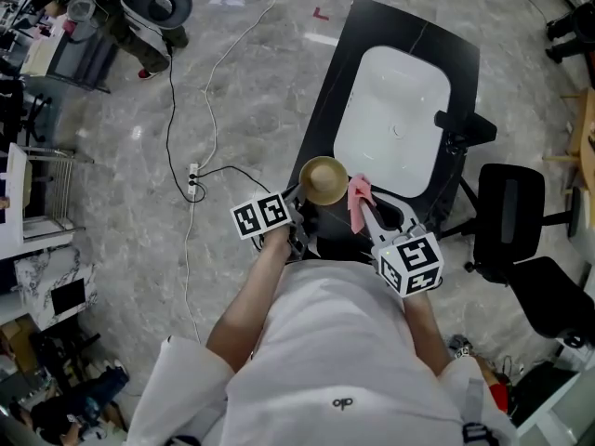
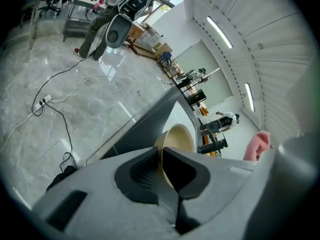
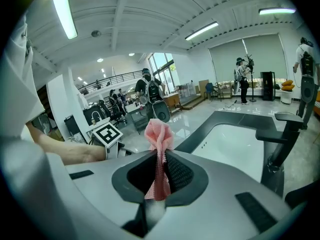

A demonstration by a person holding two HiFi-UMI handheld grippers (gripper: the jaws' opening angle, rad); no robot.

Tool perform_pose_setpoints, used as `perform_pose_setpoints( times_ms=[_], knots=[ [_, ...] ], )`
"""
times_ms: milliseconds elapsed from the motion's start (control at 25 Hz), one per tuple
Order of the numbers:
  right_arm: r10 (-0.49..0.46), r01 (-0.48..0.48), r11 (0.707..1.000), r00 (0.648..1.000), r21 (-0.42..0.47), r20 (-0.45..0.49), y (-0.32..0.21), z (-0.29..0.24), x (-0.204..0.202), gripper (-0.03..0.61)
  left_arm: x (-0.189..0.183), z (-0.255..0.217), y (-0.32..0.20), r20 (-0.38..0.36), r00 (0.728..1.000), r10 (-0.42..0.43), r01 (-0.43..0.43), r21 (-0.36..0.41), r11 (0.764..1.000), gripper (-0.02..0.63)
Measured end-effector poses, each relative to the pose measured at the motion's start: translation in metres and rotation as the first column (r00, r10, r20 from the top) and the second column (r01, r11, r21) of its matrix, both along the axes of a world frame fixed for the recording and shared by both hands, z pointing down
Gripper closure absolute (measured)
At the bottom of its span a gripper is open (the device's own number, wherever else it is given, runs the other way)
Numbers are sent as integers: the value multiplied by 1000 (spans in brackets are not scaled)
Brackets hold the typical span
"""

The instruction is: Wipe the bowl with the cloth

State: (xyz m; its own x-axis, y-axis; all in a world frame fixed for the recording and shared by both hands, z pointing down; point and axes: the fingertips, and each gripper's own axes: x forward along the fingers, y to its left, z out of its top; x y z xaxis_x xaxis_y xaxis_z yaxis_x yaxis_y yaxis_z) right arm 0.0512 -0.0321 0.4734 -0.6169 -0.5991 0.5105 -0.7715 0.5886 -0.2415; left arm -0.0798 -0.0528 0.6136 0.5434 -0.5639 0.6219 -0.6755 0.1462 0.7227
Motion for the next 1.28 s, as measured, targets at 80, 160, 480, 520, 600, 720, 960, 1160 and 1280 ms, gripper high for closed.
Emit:
perform_pose_setpoints(
  times_ms=[80, 160, 480, 520, 600, 720, 960, 1160, 1280],
  knots=[
    [-29, 29, 999, 1000, 11, -11, -3, -2, -7, 551, 0, -12, -3, 8, 1000, 3, -3, 28, 1000, 577],
    [-63, 64, 998, 998, 22, -25, -5, -2, -16, 551, 2, -25, -4, 8, 1000, 6, -6, 55, 998, 577],
    [-177, 187, 980, 976, 69, -127, -21, 2, -56, 551, -3, -60, 3, 32, 999, 4, -8, 135, 991, 577],
    [-185, 196, 978, 972, 68, -143, -22, 5, -60, 551, -5, -62, 4, 41, 999, 1, -7, 143, 990, 577],
    [-199, 211, 976, 965, 57, -169, -23, 10, -66, 551, -6, -66, 6, 55, 998, -5, -4, 161, 987, 577],
    [-213, 224, 974, 957, 36, -195, -23, 15, -76, 551, -8, -76, 8, 78, 997, -3, -12, 189, 982, 577],
    [-190, 196, 981, 951, 0, -246, -29, 31, -80, 551, -4, -86, 10, 117, 993, 20, -46, 227, 973, 577],
    [-172, 179, 984, 944, -1, -281, -34, 31, -82, 551, 2, -101, 14, 134, 989, 55, -90, 265, 960, 578],
    [-164, 187, 982, 915, 25, -369, -37, 28, -82, 551, 5, -108, 14, 172, 982, 82, -130, 286, 950, 578]
  ],
)
